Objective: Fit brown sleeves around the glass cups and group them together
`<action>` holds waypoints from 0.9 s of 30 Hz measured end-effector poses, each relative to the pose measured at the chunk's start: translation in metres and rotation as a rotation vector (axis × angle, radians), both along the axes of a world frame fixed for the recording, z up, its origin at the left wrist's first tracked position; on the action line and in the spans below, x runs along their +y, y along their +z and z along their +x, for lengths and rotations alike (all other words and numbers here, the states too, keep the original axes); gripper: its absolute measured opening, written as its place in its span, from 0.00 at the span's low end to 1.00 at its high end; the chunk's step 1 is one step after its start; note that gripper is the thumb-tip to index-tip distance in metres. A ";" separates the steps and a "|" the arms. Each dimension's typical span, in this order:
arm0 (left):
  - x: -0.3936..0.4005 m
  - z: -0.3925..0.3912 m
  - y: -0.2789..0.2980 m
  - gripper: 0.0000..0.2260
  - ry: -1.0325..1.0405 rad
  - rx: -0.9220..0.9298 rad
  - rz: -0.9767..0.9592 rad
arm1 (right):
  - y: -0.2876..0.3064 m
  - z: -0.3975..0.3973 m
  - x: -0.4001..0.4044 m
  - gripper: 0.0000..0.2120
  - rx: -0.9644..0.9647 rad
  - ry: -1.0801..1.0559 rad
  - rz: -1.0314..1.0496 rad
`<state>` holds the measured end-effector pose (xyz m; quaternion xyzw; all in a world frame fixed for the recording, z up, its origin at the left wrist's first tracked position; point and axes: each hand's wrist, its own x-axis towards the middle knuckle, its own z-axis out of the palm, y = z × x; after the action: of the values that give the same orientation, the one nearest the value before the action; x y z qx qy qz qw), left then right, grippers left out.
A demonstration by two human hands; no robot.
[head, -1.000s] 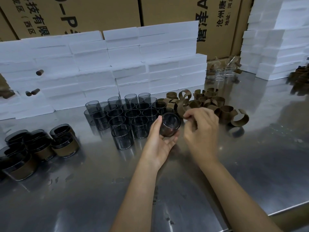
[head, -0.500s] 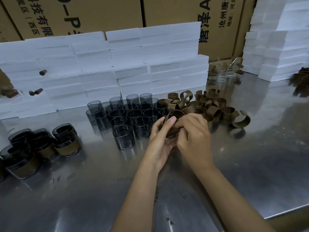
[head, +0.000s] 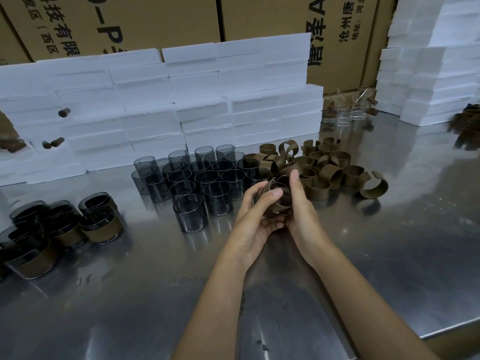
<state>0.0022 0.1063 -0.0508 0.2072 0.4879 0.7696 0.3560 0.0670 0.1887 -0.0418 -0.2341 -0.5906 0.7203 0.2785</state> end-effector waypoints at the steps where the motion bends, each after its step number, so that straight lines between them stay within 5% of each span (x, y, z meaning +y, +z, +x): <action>1: 0.000 0.001 0.000 0.36 0.001 0.016 -0.006 | -0.001 0.001 0.000 0.34 0.005 -0.011 0.002; 12: 0.000 0.000 -0.001 0.38 -0.035 0.014 0.009 | -0.007 0.001 -0.001 0.35 0.041 -0.036 0.043; 22: -0.001 -0.002 -0.001 0.30 -0.054 0.010 0.018 | -0.012 -0.001 0.001 0.33 0.050 -0.070 0.059; 27: 0.002 0.004 0.001 0.22 -0.012 0.006 -0.014 | -0.007 0.001 0.005 0.18 0.068 -0.189 -0.217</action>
<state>0.0061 0.1078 -0.0493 0.2100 0.4930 0.7635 0.3605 0.0680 0.1935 -0.0485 -0.2930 -0.4748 0.7580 0.3379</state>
